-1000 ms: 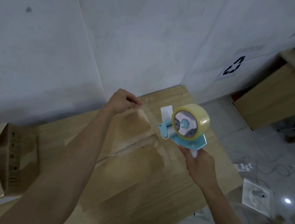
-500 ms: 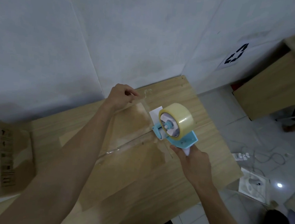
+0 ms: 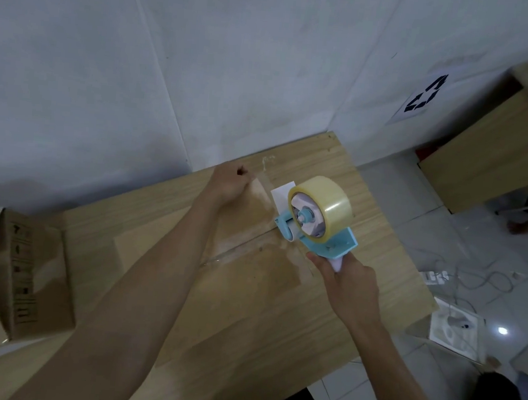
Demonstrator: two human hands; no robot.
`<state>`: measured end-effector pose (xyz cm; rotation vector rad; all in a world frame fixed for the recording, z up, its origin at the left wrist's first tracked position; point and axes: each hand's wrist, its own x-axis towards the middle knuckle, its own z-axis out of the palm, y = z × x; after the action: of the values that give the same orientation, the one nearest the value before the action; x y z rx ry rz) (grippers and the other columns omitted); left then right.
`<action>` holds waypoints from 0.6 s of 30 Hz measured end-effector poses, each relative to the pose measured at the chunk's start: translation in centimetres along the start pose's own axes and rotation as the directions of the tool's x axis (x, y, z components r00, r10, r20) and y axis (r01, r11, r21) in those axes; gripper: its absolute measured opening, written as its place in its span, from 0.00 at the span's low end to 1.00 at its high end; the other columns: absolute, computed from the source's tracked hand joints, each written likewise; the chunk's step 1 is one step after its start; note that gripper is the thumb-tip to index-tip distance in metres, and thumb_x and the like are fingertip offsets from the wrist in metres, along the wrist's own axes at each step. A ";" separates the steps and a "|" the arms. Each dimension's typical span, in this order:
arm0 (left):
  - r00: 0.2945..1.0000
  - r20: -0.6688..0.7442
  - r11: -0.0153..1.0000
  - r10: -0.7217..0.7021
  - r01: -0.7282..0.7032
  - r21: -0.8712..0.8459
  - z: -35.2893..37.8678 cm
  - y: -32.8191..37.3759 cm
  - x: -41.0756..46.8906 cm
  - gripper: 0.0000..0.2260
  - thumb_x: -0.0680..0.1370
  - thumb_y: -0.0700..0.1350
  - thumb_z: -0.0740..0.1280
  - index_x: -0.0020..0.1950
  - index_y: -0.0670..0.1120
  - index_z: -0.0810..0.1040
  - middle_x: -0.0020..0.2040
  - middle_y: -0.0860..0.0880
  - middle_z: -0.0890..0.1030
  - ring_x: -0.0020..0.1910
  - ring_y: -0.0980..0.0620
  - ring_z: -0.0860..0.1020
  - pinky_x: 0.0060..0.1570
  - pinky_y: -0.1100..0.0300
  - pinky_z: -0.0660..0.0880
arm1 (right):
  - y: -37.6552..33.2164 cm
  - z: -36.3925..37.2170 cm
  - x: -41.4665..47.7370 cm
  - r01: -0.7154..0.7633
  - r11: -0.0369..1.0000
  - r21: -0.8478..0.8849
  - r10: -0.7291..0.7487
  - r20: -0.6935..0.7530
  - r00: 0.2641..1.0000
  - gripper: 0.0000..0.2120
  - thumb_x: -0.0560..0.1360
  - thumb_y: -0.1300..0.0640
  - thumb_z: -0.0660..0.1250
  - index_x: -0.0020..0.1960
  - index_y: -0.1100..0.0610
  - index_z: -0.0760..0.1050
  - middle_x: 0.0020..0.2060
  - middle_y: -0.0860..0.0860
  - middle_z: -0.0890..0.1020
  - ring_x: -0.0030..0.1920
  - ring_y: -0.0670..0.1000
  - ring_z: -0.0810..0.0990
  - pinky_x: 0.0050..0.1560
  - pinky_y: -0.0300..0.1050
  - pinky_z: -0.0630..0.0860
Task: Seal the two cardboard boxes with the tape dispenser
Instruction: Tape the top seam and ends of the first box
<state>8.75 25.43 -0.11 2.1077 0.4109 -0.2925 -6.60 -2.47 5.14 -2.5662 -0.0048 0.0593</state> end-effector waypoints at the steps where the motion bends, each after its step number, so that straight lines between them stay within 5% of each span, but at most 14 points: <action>1: 1.000 -0.012 1.000 0.018 -0.018 0.013 0.2 -0.2 -0.1 0.11 0.81 0.50 0.66 0.52 0.42 0.81 0.49 0.47 0.82 0.52 0.47 0.79 0.46 0.57 0.73 | -0.3 -0.2 0.0 -0.007 1.000 -0.007 0.007 0.011 1.000 0.23 0.74 0.36 0.64 0.47 0.56 0.81 0.31 0.47 0.78 0.31 0.47 0.76 0.31 0.39 0.66; 4: 0.996 -0.055 0.996 0.066 -0.062 0.071 0.7 -0.5 -0.4 0.08 0.82 0.51 0.64 0.50 0.47 0.78 0.50 0.49 0.81 0.51 0.47 0.78 0.54 0.48 0.76 | -1.0 -0.7 -0.2 -0.036 0.999 -0.032 0.036 0.027 0.999 0.26 0.72 0.31 0.58 0.42 0.54 0.75 0.28 0.44 0.74 0.28 0.42 0.73 0.28 0.36 0.65; 11: 0.981 -0.112 0.971 0.155 -0.131 0.198 1.4 -0.8 -0.6 0.07 0.82 0.51 0.62 0.48 0.50 0.74 0.48 0.50 0.80 0.49 0.47 0.77 0.48 0.51 0.74 | -1.9 -0.8 -0.6 -0.072 0.995 -0.075 0.073 0.022 0.997 0.25 0.74 0.32 0.61 0.42 0.56 0.73 0.27 0.46 0.74 0.27 0.43 0.72 0.27 0.37 0.65; 15: 0.890 -0.220 0.891 0.398 -0.319 0.324 2.4 -1.4 -1.2 0.06 0.81 0.48 0.64 0.50 0.45 0.76 0.51 0.46 0.77 0.49 0.44 0.76 0.48 0.46 0.75 | -2.1 -0.4 -0.9 -0.076 0.991 -0.106 0.077 0.008 0.997 0.27 0.72 0.30 0.57 0.42 0.55 0.72 0.26 0.42 0.70 0.26 0.40 0.69 0.26 0.34 0.60; 18: 0.851 -0.366 0.926 0.376 -0.329 0.185 2.3 -1.5 -1.8 0.11 0.75 0.46 0.70 0.55 0.45 0.74 0.51 0.47 0.74 0.47 0.47 0.74 0.46 0.51 0.74 | -2.1 -0.5 -1.0 -0.086 0.991 -0.107 0.087 0.009 0.996 0.28 0.71 0.28 0.55 0.44 0.54 0.71 0.27 0.41 0.70 0.27 0.39 0.69 0.27 0.35 0.61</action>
<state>6.39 23.93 -1.89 2.3079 0.2307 0.3440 -7.53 -0.98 6.73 -2.6718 0.1007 0.1120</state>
